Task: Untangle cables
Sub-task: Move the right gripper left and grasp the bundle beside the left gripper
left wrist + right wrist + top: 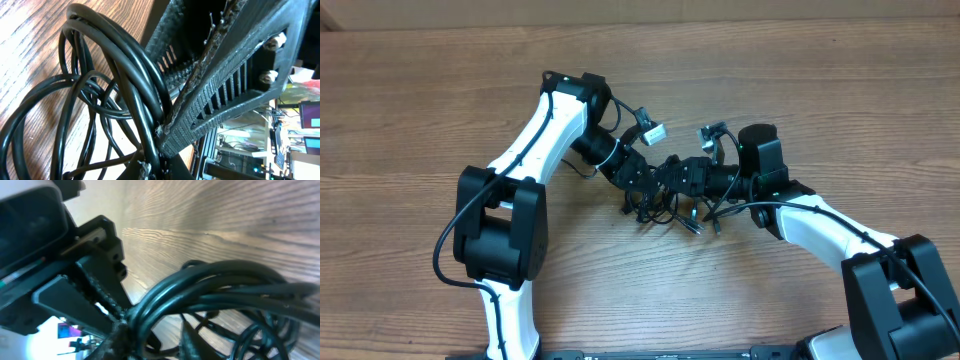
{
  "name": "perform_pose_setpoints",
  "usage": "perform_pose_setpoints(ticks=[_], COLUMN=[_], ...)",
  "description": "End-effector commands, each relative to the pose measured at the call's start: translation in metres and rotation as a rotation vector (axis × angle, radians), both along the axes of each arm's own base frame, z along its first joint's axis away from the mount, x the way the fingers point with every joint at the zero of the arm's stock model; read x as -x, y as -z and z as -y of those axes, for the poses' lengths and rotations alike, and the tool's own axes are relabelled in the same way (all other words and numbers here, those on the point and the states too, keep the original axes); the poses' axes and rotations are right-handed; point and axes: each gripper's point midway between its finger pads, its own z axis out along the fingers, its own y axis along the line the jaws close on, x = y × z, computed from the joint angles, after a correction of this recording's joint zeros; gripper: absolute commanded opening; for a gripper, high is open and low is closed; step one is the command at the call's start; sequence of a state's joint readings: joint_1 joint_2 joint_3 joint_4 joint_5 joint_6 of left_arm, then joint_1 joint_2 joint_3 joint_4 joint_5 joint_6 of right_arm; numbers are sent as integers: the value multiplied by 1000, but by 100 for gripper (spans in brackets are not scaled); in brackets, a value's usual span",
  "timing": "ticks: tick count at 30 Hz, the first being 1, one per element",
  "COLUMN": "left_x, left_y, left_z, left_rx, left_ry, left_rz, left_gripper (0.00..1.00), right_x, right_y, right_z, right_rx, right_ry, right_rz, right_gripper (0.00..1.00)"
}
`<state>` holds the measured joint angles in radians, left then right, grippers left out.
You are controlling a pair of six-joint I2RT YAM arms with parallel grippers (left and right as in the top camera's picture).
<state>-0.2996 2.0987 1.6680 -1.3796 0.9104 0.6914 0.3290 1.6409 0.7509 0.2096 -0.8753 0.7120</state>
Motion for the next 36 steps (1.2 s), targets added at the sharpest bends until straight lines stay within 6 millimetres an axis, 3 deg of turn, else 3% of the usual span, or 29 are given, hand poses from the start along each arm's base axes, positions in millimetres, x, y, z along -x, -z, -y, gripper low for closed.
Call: perform_pose_setpoints(ticks=[1, 3, 4, 9, 13, 15, 20, 29, 31, 36], left_x=[4, 4, 4, 4, 4, 4, 4, 7, 9, 14], left_y=[-15, -14, -13, 0, 7, 7, 10, 14, 18, 34], left_z=[16, 15, 14, 4, -1, -1, -5, 0, 3, 8], left_rx=[116, 111, 101, 14, -42, -42, -69, -67, -68, -81], left_ry=[10, 11, 14, 37, 37, 36, 44, 59, 62, 68], left_rz=[-8, -7, -3, 23, 21, 20, 30, 36, 37, 37], left_gripper=[4, 4, 4, 8, 36, 45, 36, 59, 58, 33], right_x=[0, 0, 0, 0, -1, 0, -1, -3, -4, -4], right_y=[2, 2, 2, 10, 13, 13, 13, 14, 13, 13], right_z=[-2, -2, -2, 2, 3, 3, 4, 5, 4, 4], right_rx=[15, 17, 18, 46, 59, 59, 60, 59, 54, 52], right_ry=[9, 11, 11, 31, 43, 43, 45, 73, 79, 78], right_rz=[7, 7, 5, -20, -31, -32, -31, -58, -65, -63], right_gripper=[21, 5, 4, 4, 4, 4, 4, 4, 4, 4])
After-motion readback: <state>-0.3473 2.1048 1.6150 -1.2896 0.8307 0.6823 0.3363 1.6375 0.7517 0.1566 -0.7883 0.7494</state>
